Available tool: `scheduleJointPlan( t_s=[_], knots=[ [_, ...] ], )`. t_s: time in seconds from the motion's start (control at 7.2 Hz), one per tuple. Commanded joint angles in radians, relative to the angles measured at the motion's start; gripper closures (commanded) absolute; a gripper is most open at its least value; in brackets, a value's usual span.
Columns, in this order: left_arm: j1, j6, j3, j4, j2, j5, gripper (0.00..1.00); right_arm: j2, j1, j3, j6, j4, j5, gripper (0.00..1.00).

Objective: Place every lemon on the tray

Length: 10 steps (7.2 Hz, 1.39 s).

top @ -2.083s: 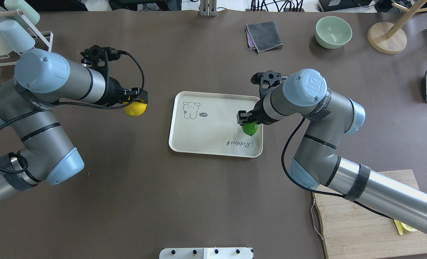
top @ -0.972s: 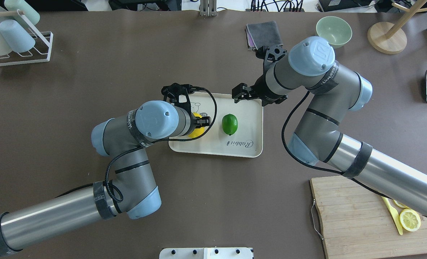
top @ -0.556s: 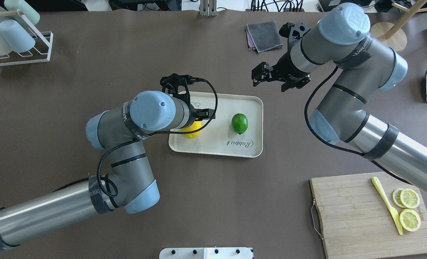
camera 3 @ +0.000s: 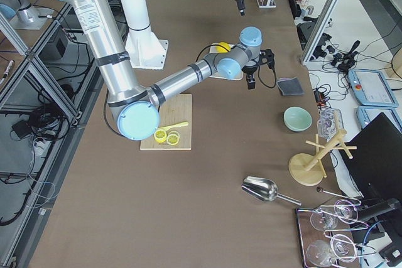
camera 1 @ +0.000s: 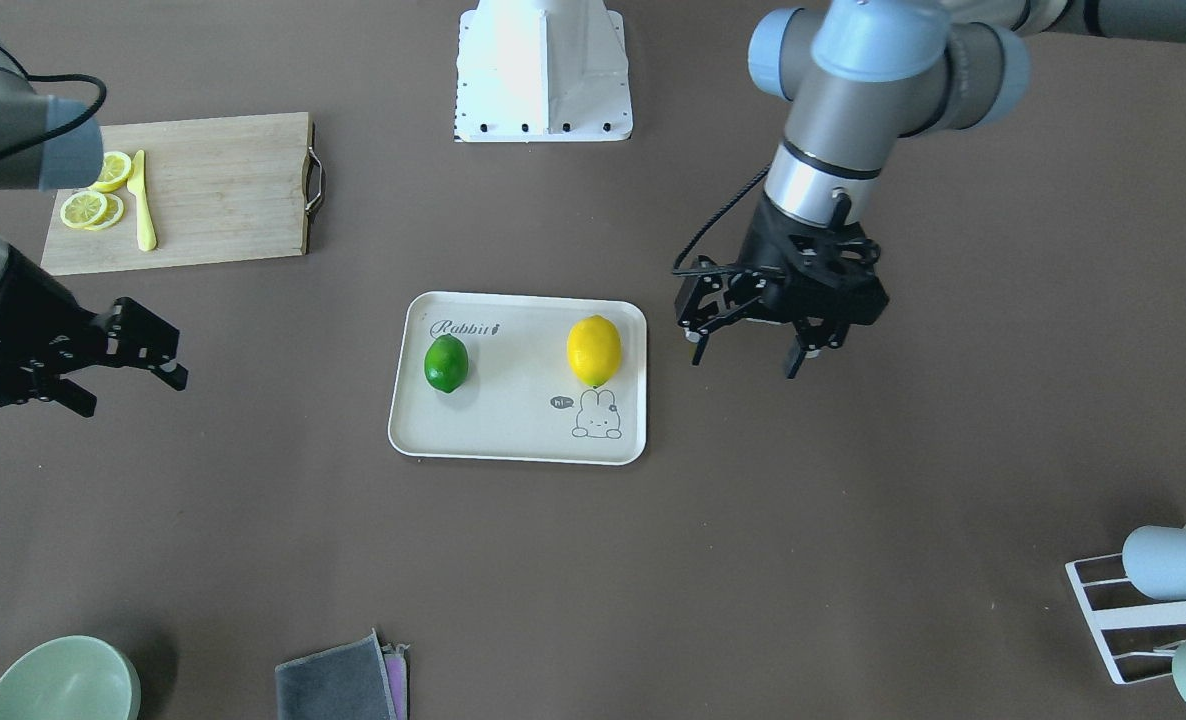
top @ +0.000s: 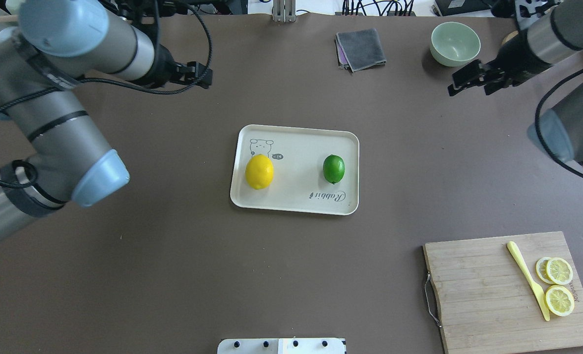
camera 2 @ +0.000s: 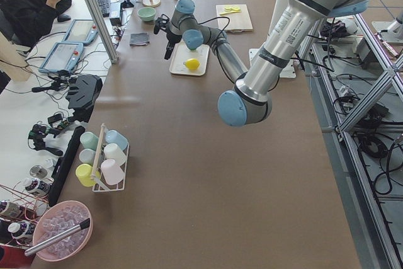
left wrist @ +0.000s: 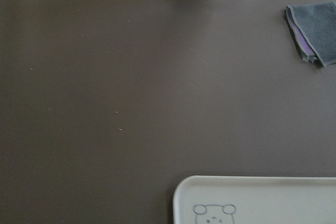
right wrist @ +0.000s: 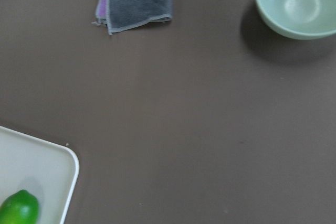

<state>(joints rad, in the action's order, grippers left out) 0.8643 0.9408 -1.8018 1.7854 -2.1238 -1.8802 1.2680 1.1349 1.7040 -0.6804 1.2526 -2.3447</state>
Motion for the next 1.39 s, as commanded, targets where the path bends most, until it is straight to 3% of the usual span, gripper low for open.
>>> scheduleJointPlan(
  t_s=[0.0, 0.28, 0.56, 0.83, 1.11, 1.25],
  knots=[
    [0.216, -0.289, -0.06, 0.044, 0.201, -0.092, 0.02, 0.118, 0.15, 0.008, 0.056, -0.022, -0.074, 0.0],
    [0.431, -0.514, -0.042, 0.055, 0.342, -0.262, 0.02, 0.212, 0.228, 0.009, 0.065, -0.018, -0.056, 0.0],
    [0.555, -0.563, -0.015, 0.046, 0.451, -0.272, 0.02, 0.281, 0.313, -0.041, 0.315, -0.005, -0.04, 0.0],
    [0.646, -0.849, 0.082, -0.03, 0.47, -0.28, 0.02, 0.344, 0.376, -0.038, 0.483, 0.089, -0.012, 0.0],
    [0.747, -0.922, 0.174, -0.07, 0.455, -0.473, 0.02, 0.36, 0.509, -0.029, 0.782, 0.306, -0.011, 0.0],
    [0.757, -0.922, 0.174, -0.07, 0.478, -0.487, 0.02, 0.361, 0.537, 0.006, 0.839, 0.427, -0.008, 0.0]
  ],
)
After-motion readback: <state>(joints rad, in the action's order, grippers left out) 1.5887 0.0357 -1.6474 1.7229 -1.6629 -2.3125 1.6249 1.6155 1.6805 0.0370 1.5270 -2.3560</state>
